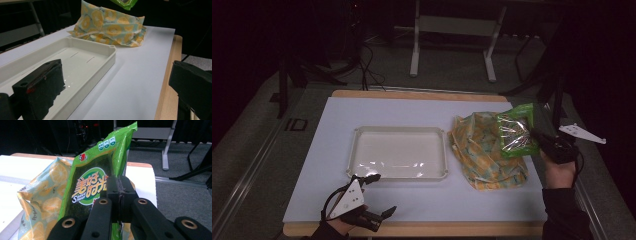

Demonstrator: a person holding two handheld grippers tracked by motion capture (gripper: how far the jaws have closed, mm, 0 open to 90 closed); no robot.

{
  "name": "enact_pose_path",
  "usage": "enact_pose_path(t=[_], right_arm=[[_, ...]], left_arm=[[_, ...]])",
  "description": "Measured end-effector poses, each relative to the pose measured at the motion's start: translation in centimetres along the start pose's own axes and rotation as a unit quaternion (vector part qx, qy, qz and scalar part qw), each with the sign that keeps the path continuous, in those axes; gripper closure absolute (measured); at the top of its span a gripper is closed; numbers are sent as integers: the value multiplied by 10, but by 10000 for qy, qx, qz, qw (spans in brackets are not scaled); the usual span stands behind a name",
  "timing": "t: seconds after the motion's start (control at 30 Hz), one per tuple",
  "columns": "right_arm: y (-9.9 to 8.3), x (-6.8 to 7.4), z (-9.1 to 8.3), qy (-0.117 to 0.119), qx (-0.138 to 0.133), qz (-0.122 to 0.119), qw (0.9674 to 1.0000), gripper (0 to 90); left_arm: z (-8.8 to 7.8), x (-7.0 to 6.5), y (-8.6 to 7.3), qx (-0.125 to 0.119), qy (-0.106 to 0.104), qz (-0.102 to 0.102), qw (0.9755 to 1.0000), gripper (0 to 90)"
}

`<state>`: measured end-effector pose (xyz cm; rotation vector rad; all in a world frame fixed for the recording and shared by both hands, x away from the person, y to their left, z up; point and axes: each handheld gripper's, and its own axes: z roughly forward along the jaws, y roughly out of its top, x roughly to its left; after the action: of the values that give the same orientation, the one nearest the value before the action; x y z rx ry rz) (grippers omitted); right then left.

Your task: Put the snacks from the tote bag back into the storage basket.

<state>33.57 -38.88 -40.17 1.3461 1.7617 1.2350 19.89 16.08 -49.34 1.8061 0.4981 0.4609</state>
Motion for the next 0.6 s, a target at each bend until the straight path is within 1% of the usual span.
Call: enact_pose_path(t=[0.13, 0.6], right_arm=[[4, 0, -5, 15, -77, 46, 10000, 892], [23, 8, -17, -37, -305, -16, 9995, 892]], left_arm=[[0, 0, 0, -1, -1, 0, 10000, 3], [0, 0, 0, -4, -4, 1, 10000, 3]])
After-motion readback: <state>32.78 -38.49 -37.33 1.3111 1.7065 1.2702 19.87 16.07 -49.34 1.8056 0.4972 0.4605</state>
